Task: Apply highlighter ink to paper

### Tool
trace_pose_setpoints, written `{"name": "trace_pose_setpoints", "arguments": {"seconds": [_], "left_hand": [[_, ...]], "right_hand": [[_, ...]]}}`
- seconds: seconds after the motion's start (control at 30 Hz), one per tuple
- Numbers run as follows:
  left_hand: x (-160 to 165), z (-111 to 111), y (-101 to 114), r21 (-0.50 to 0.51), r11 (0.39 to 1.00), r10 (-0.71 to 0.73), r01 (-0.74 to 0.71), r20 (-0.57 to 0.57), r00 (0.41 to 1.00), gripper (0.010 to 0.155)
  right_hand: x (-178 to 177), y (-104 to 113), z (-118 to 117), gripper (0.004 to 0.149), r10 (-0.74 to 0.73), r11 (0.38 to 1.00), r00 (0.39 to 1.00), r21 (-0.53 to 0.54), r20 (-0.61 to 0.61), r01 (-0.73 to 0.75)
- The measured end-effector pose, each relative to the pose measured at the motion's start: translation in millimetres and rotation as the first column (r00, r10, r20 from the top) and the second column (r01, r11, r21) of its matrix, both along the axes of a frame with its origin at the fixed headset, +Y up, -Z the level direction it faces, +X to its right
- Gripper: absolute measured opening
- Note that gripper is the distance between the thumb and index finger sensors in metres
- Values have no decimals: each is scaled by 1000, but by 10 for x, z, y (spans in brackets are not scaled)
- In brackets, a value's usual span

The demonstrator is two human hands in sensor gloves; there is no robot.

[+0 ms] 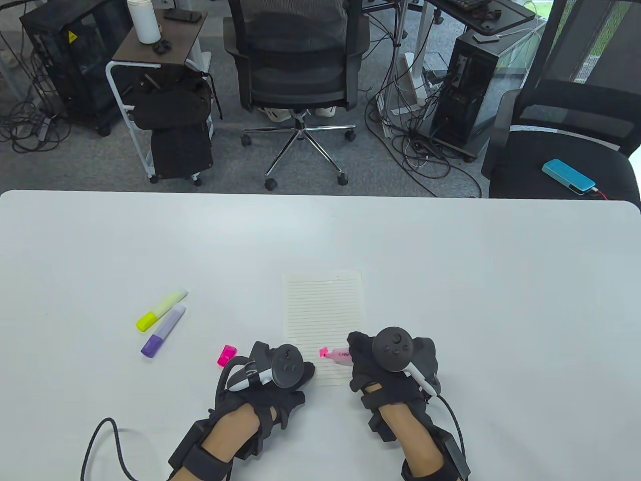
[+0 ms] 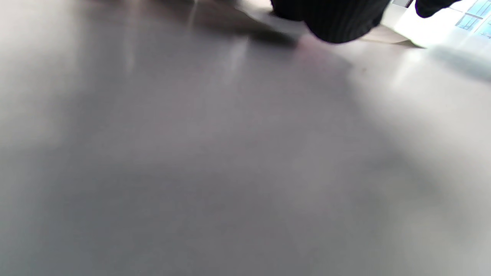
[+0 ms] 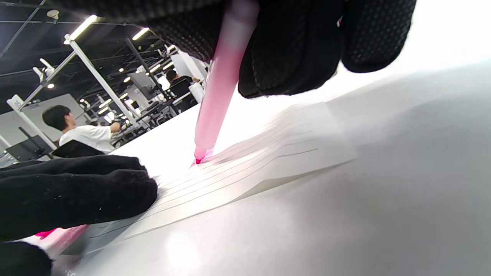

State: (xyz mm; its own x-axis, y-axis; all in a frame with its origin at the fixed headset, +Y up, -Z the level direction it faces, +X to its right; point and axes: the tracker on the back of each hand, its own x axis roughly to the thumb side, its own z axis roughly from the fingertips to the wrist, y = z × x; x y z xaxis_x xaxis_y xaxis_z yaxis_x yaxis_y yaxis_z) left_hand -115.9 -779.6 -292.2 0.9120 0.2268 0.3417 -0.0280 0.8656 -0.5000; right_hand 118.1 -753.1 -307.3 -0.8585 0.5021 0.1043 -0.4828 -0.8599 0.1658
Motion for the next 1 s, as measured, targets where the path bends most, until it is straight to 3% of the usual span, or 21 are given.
{"name": "trace_pose_setpoints", "arguments": {"seconds": [0.33, 0.43, 0.6, 1.0], "left_hand": [[0, 0, -2, 0, 1000, 0, 0, 1, 1000, 66], [-1, -1, -4, -1, 1000, 1, -1, 0, 1000, 66], [-2, -3, -4, 0, 1000, 1, -1, 1, 1000, 66], [-4, -5, -8, -1, 1000, 2, -2, 0, 1000, 66]], "right_hand": [[-6, -25, 3, 39, -40, 999, 999, 21, 0, 39], [-44, -28, 3, 39, 62, 997, 998, 36, 9, -62], [-21, 1, 11, 39, 73, 996, 997, 47, 34, -74], [-44, -34, 11, 39, 14, 999, 1000, 31, -2, -14]]}}
